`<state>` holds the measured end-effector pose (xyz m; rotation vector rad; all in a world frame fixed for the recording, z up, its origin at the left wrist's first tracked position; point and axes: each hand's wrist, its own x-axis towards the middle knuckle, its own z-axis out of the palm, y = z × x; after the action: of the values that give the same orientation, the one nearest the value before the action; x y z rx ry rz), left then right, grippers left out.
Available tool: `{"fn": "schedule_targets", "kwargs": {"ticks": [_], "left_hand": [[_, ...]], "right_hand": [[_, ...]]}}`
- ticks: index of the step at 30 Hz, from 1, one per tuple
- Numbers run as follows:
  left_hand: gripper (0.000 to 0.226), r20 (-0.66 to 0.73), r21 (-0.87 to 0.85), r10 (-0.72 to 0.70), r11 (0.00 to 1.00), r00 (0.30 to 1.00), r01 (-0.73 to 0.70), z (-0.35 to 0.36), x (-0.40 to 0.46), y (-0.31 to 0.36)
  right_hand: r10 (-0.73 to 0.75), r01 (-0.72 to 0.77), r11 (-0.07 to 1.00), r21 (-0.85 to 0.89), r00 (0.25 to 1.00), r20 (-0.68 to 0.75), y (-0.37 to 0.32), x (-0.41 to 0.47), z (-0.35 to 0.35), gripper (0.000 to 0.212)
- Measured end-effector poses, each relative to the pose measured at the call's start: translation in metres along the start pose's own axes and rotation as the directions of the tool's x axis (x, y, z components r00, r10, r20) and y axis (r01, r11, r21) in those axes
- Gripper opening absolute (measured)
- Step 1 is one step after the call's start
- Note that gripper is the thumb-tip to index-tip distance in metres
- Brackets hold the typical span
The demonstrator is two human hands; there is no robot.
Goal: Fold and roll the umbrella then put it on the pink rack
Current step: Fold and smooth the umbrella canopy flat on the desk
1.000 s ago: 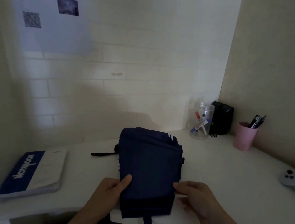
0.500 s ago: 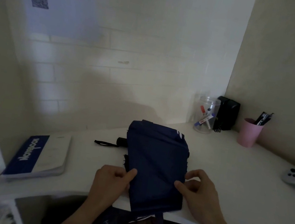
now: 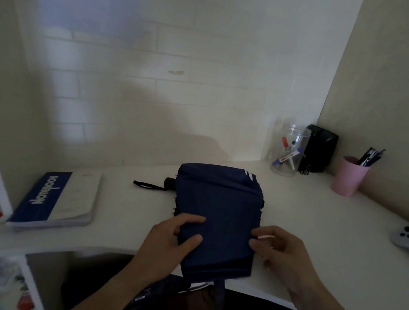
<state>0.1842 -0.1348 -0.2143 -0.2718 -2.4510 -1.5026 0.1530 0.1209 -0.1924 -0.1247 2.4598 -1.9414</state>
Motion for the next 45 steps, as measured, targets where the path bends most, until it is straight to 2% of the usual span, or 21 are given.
{"fn": "schedule_targets", "kwargs": {"ticks": [3,5,9,11,12,13,15,17,19,21,23,26,28,29,31,34,38,40,42,43,45], "left_hand": [[0.032,0.019,0.147,-0.008,0.989,1.000,0.005,0.000,-0.002,-0.003],[0.043,0.041,0.270,-0.056,0.962,0.998,0.043,0.000,-0.003,-0.009],[0.048,0.074,0.451,-0.066,0.892,0.995,0.026,-0.002,-0.002,-0.010],[0.053,0.113,0.549,-0.029,0.835,0.993,-0.038,-0.004,0.000,-0.008],[0.057,0.143,0.599,-0.019,0.798,0.990,-0.071,-0.004,0.001,-0.008],[0.062,0.170,0.640,-0.012,0.761,0.985,-0.102,-0.004,0.002,-0.010],[0.063,0.183,0.687,0.081,0.702,0.980,-0.187,-0.005,0.004,-0.015],[0.054,0.171,0.724,0.220,0.633,0.960,-0.274,-0.008,0.003,-0.019],[0.048,0.200,0.761,0.339,0.537,0.919,-0.363,-0.011,0.002,-0.019],[0.048,0.294,0.762,0.398,0.452,0.869,-0.464,-0.016,0.002,-0.018],[0.054,0.385,0.758,0.345,0.411,0.856,-0.507,-0.020,0.003,-0.019],[0.063,0.416,0.756,0.213,0.460,0.884,-0.466,-0.022,0.004,-0.024],[0.065,0.428,0.755,0.140,0.487,0.893,-0.439,-0.022,0.005,-0.030],[0.065,0.439,0.755,0.110,0.493,0.891,-0.433,-0.021,0.006,-0.033],[0.063,0.456,0.751,0.045,0.516,0.889,-0.412,-0.021,0.006,-0.038],[0.062,0.464,0.749,-0.040,0.550,0.885,-0.368,-0.023,0.020,-0.039],[0.062,0.459,0.790,-0.164,0.525,0.873,-0.317,-0.029,0.061,-0.037],[0.063,0.452,0.816,-0.129,0.459,0.883,-0.351,-0.030,0.067,-0.037],[0.064,0.455,0.809,0.005,0.415,0.891,-0.415,-0.032,0.058,-0.038],[0.063,0.462,0.790,0.064,0.423,0.884,-0.444,-0.034,0.053,-0.039],[0.057,0.479,0.742,0.089,0.491,0.873,-0.457,-0.037,0.043,-0.043]], "right_hand": [[-0.001,0.004,0.992,-0.129,1.000,0.020,0.004,0.003,-0.002,0.016],[-0.005,0.013,0.970,-0.241,1.000,0.030,0.009,0.005,-0.002,0.017],[-0.046,0.076,0.884,-0.461,0.996,0.077,0.012,0.004,0.004,0.017],[-0.069,0.124,0.782,-0.610,0.991,0.113,0.006,0.002,0.007,0.018],[-0.116,0.175,0.695,-0.698,0.985,0.131,0.001,0.001,0.009,0.019],[-0.222,0.256,0.616,-0.745,0.964,0.147,-0.003,0.002,0.011,0.020],[-0.493,0.471,0.514,-0.717,0.846,0.203,-0.012,0.006,0.018,0.017],[-0.589,0.614,0.383,-0.690,0.738,0.330,-0.012,0.014,0.023,0.020],[-0.514,0.662,0.254,-0.705,0.710,0.481,0.002,0.023,0.021,0.031],[-0.431,0.677,0.214,-0.704,0.712,0.554,0.015,0.026,0.015,0.037],[-0.385,0.674,0.208,-0.709,0.723,0.574,0.018,0.025,0.008,0.045],[-0.311,0.659,0.154,-0.737,0.740,0.597,0.007,0.026,0.003,0.061],[-0.289,0.677,0.078,-0.732,0.718,0.633,0.006,0.028,0.003,0.065],[-0.259,0.689,0.072,-0.721,0.711,0.654,0.009,0.029,0.003,0.065],[-0.169,0.700,0.127,-0.703,0.713,0.680,0.017,0.030,0.002,0.065],[0.014,0.644,0.199,-0.738,0.752,0.659,0.022,0.043,0.008,0.067],[0.087,0.578,0.251,-0.776,0.785,0.613,0.010,0.076,0.021,0.062],[0.083,0.576,0.267,-0.772,0.785,0.614,0.008,0.083,0.022,0.062],[0.048,0.588,0.289,-0.755,0.779,0.625,0.005,0.079,0.022,0.061],[0.021,0.594,0.302,-0.746,0.778,0.628,0.005,0.077,0.021,0.061],[0.025,0.577,0.346,-0.740,0.782,0.622,0.001,0.073,0.017,0.060]]}}
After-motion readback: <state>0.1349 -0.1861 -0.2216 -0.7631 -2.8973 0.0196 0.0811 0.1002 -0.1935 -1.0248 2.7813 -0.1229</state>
